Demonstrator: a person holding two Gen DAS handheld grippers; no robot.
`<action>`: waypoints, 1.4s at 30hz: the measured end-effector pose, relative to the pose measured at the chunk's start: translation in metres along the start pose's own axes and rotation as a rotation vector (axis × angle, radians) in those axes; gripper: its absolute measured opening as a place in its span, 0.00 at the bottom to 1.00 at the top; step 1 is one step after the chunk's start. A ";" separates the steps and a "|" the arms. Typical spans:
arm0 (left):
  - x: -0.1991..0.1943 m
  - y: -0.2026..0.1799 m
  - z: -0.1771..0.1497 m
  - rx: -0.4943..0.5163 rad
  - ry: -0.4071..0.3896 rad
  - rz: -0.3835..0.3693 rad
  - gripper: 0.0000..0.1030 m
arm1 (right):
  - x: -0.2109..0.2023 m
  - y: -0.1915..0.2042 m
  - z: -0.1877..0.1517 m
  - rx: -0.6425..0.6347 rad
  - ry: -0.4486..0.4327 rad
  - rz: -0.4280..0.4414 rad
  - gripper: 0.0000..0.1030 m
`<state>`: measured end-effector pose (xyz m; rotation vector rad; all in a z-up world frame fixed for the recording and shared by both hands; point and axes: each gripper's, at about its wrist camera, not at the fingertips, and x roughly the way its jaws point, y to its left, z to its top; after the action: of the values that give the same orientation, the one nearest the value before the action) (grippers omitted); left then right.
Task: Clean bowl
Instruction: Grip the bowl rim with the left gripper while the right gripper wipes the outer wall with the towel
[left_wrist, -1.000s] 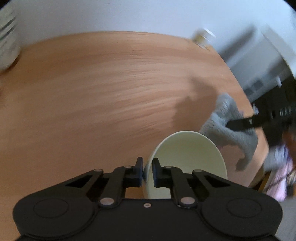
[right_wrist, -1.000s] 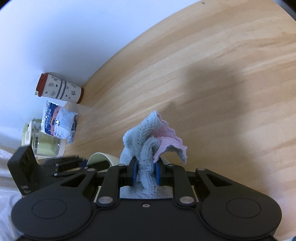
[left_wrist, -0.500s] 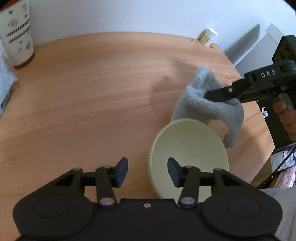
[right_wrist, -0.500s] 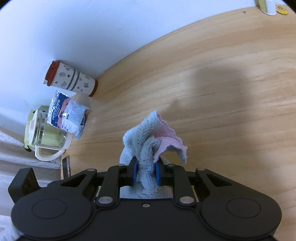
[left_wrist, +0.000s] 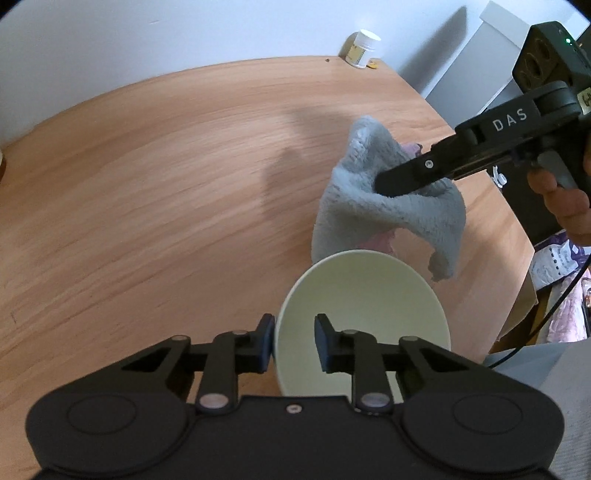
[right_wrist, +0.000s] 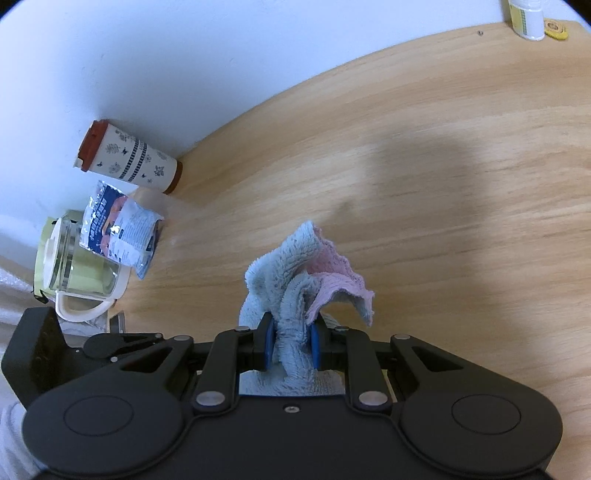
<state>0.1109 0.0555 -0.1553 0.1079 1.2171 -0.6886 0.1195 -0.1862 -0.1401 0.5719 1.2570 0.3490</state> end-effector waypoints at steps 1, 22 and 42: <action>0.000 0.000 -0.001 0.006 -0.003 0.005 0.07 | 0.000 0.000 0.001 -0.001 0.000 0.003 0.22; -0.026 -0.044 -0.033 0.031 -0.258 0.188 0.07 | 0.063 0.039 0.024 -0.059 0.312 0.073 0.22; -0.029 -0.036 -0.052 -0.107 -0.277 0.183 0.08 | 0.069 -0.007 0.001 0.106 0.344 0.071 0.21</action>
<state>0.0433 0.0616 -0.1386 0.0328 0.9616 -0.4600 0.1391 -0.1543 -0.1980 0.6666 1.5954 0.4557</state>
